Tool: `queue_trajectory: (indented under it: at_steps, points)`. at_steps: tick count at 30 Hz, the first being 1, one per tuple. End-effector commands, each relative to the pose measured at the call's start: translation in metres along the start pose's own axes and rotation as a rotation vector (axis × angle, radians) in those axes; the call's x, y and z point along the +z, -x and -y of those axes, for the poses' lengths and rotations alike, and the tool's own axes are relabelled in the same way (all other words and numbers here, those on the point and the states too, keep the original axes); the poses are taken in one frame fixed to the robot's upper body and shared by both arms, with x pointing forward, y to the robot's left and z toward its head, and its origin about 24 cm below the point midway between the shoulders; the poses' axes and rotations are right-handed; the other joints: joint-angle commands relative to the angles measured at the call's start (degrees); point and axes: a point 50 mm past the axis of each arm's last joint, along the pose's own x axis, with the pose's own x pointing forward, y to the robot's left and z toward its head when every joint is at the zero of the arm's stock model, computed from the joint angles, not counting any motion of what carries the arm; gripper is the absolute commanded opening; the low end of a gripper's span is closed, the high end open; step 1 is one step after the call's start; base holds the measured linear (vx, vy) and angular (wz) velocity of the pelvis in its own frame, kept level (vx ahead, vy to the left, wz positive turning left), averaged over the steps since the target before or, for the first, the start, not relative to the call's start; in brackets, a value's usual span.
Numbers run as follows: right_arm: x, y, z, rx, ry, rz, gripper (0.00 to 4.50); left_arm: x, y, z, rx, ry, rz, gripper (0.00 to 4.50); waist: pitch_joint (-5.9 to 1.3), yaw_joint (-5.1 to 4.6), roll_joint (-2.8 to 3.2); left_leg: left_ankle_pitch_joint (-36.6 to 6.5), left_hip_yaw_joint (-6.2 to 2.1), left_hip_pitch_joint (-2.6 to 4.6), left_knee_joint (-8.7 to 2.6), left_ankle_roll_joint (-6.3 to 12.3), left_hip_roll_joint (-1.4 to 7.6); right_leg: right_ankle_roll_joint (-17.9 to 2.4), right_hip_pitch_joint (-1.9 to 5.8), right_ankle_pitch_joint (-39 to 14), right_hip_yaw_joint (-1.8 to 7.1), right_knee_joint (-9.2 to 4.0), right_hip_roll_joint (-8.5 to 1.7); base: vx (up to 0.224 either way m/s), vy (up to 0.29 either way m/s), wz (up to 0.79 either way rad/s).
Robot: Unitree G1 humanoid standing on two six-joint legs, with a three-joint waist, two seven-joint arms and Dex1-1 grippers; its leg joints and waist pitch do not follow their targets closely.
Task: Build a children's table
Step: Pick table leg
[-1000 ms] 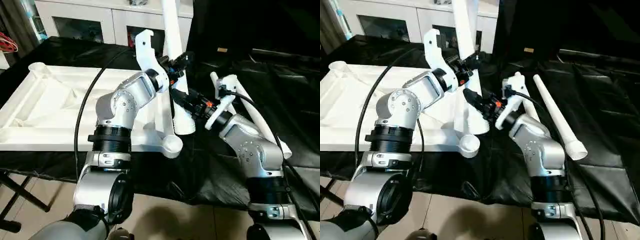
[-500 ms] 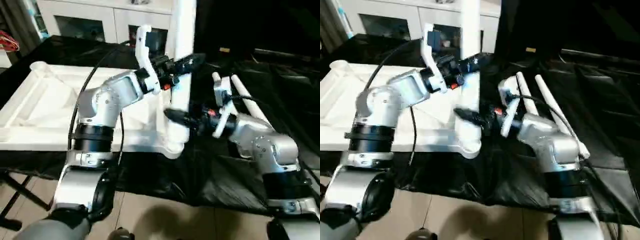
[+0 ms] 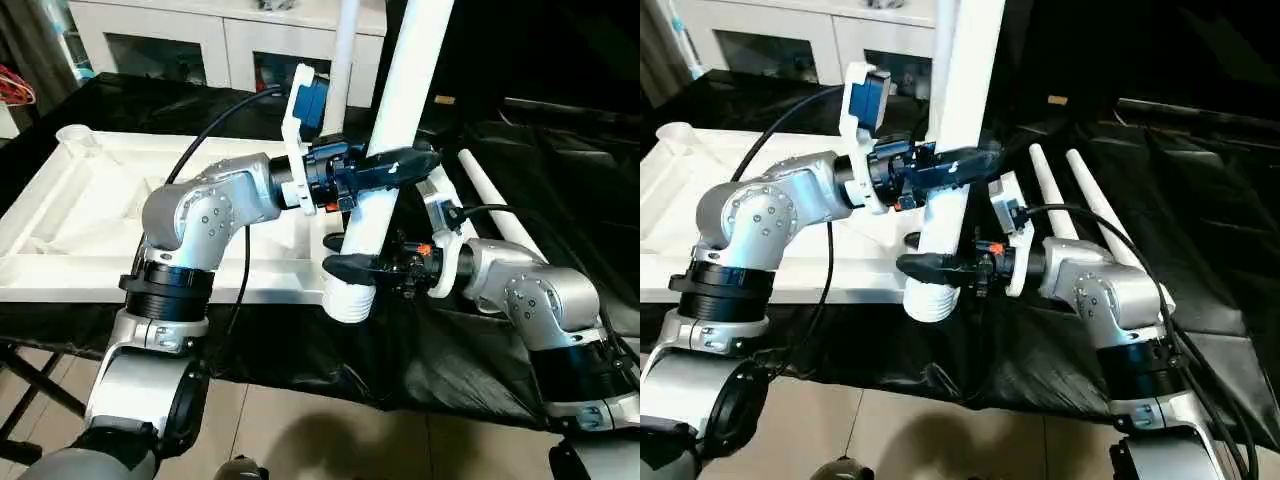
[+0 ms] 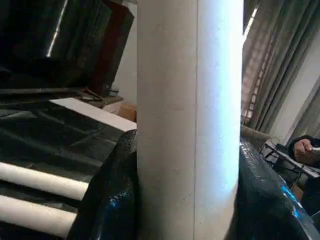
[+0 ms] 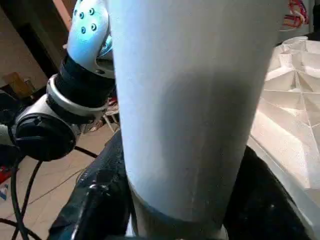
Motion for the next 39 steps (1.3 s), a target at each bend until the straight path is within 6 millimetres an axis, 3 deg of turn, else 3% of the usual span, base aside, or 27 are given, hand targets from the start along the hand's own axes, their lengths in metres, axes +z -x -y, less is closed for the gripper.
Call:
queue_trajectory:
  at_steps: [1,3,4,7,13,15,16,19,21,25,26,32,33,39]
  points:
    - [0.004,0.004,-0.001,-0.004,0.006,0.013,2.05,-0.002,-0.005,0.007,-0.058,0.003,-0.017,1.84,-4.4,0.03,0.05,-5.5,-1.82,0.75,-3.53,1.59,3.6,-7.4,3.62,-14.3,3.71,-4.11,-5.95,0.0,0.0,0.0]
    - [0.003,0.003,-0.001,-0.005,0.001,0.023,1.97,-0.002,-0.003,0.007,-0.052,0.003,-0.006,1.84,-4.39,0.03,-0.12,-5.2,-1.81,0.6,-3.5,1.7,3.52,-7.2,3.7,-14.4,3.73,-4.11,-5.96,0.0,0.0,0.0]
    - [0.003,0.003,-0.001,-0.007,0.002,0.025,1.95,-0.001,-0.003,0.006,-0.046,0.0,-0.003,2.19,-4.41,0.03,-0.07,-5.1,-1.81,0.63,-3.49,1.69,3.52,-7.2,3.66,-14.5,3.71,-4.11,-5.97,0.0,0.0,0.0]
    - [0.005,0.002,-0.001,-0.024,0.009,0.038,1.93,0.004,-0.004,0.0,0.035,-0.03,0.045,2.54,-4.4,0.02,-0.11,-5.2,-1.82,0.63,-3.48,1.66,3.55,-7.0,3.65,-14.7,3.68,-4.19,-5.93,0.0,0.0,0.0]
    - [0.016,-0.008,0.003,-0.175,0.104,0.057,1.9,0.016,0.0,-0.027,0.504,-0.102,0.142,2.97,-4.46,-0.02,-0.31,-5.0,-1.91,0.59,-3.47,1.1,3.62,-5.9,3.62,-14.8,3.69,-4.13,-5.88,0.0,0.0,0.0]
    - [0.017,-0.009,0.004,-0.184,0.113,0.056,1.9,0.017,0.002,-0.029,0.541,-0.062,0.183,2.98,-4.51,-0.03,-0.44,-4.6,-1.87,0.48,-3.41,1.24,3.46,-5.6,3.76,-14.2,3.64,-4.1,-5.86,0.0,0.0,0.0]
    - [0.017,-0.009,0.004,-0.185,0.114,0.055,1.9,0.017,0.002,-0.03,0.546,-0.053,0.191,2.64,-4.55,-0.02,-0.38,-4.5,-1.84,0.49,-3.34,1.26,3.47,-5.9,3.76,-13.7,3.66,-3.99,-5.88,0.0,0.0,0.0]
    - [0.016,-0.011,0.005,-0.197,0.12,0.052,1.9,0.015,0.001,-0.028,0.569,-0.008,0.244,2.59,-4.55,-0.01,-0.78,-3.9,-1.75,0.35,-3.21,2.06,3.33,-6.3,3.84,-12.9,3.63,-4.01,-5.86,0.0,0.0,0.0]
    - [0.016,-0.011,0.006,-0.216,0.126,0.047,1.9,0.011,-0.003,-0.025,0.582,-0.019,0.241,2.25,-4.55,0.01,-0.61,-3.6,-1.8,0.43,-3.23,2.49,3.49,-6.4,3.69,-12.8,3.63,-3.95,-5.85,0.0,0.0,0.0]
    - [0.017,-0.01,0.007,-0.229,0.135,0.043,1.9,0.009,-0.007,-0.025,0.586,-0.019,0.247,2.09,-4.48,-0.03,-0.62,-3.9,-1.73,0.47,-3.22,2.79,3.37,-6.0,3.64,-13.6,3.62,-4.21,-5.75,0.0,0.0,0.0]
    - [0.017,-0.01,0.008,-0.236,0.137,0.042,1.9,0.01,-0.007,-0.024,0.575,-0.016,0.269,1.87,-4.47,-0.02,-0.37,-4.0,-1.78,0.47,-3.23,2.75,3.37,-6.0,3.63,-13.7,3.62,-4.15,-5.74,0.0,0.0,0.0]
    - [0.015,-0.006,0.014,-0.299,0.153,0.005,1.9,0.015,-0.011,-0.019,0.533,-0.022,0.288,1.77,-4.48,-0.12,-0.42,-4.4,-1.84,0.53,-3.26,2.32,3.4,-5.5,3.59,-14.1,3.59,-4.24,-5.68,0.0,0.0,0.0]
    - [0.014,-0.005,0.016,-0.308,0.13,0.0,2.46,0.015,-0.012,-0.019,0.531,-0.026,0.283,1.77,-4.52,-0.16,-0.39,-4.4,-1.84,0.54,-3.24,2.43,3.41,-5.7,3.59,-13.6,3.59,-4.21,-5.7,0.0,0.0,0.0]
    - [0.013,0.005,0.027,-0.371,0.08,-0.026,2.94,0.014,-0.017,-0.017,0.487,-0.072,0.225,1.77,-4.59,-0.2,-0.2,-4.2,-1.86,0.6,-3.24,2.32,3.47,-6.2,3.62,-12.4,3.64,-4.02,-5.68,0.0,0.0,0.0]
